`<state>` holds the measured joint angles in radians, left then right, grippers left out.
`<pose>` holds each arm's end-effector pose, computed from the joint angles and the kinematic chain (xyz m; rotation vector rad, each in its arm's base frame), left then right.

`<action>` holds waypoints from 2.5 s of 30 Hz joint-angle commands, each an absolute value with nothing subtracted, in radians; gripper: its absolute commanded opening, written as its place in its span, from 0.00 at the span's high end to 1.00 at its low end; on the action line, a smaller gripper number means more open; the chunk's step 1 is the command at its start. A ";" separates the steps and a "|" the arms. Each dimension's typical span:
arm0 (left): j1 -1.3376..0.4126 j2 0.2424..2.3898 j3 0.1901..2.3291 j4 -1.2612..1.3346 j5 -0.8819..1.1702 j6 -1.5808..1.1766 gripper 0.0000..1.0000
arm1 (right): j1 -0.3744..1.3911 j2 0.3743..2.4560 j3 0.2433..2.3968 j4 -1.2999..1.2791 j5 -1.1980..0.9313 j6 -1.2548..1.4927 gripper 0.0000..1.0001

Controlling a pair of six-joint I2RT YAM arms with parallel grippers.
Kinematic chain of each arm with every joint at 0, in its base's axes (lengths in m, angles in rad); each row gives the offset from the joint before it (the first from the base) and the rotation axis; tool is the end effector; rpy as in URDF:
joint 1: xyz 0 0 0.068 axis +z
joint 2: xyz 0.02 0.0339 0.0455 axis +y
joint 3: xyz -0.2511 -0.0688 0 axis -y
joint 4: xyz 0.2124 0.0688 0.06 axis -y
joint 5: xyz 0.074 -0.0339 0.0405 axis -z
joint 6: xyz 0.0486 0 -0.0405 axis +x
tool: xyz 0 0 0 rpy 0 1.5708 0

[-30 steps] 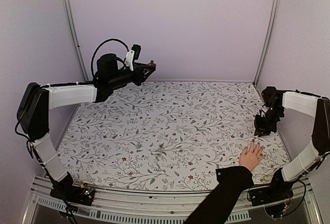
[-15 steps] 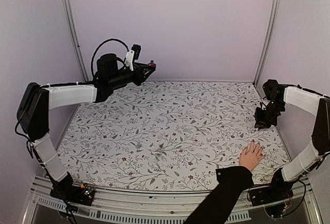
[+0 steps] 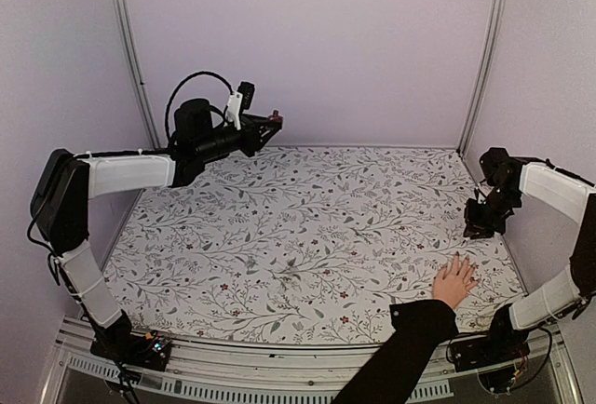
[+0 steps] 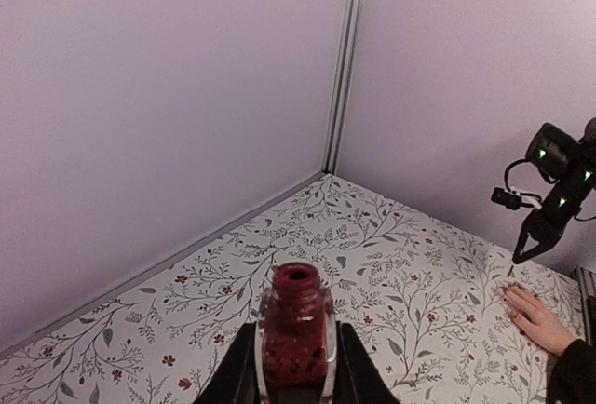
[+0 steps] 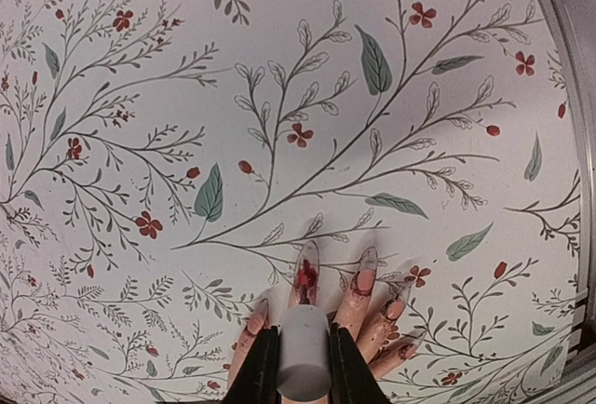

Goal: Paint the nails
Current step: Paint the nail polish on the nail.

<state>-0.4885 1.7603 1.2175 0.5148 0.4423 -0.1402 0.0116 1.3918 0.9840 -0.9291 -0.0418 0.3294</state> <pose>0.3417 -0.2052 0.2985 0.6306 1.5367 -0.8349 0.2224 0.0046 0.2122 0.4543 2.8802 0.1182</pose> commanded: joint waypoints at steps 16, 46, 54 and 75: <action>-0.486 1.740 1.226 0.550 0.462 -0.116 1.00 | 0.007 1.426 0.944 -0.892 -0.070 0.349 1.00; -0.487 1.744 1.229 0.534 0.454 -0.121 1.00 | 0.008 1.445 0.921 -0.877 -0.042 0.337 1.00; -0.487 1.742 1.227 0.532 0.449 -0.121 1.00 | 0.007 1.449 0.917 -0.873 -0.040 0.337 1.00; -0.487 1.744 1.224 0.534 0.447 -0.124 1.00 | 0.007 1.461 0.914 -0.868 -0.060 0.329 1.00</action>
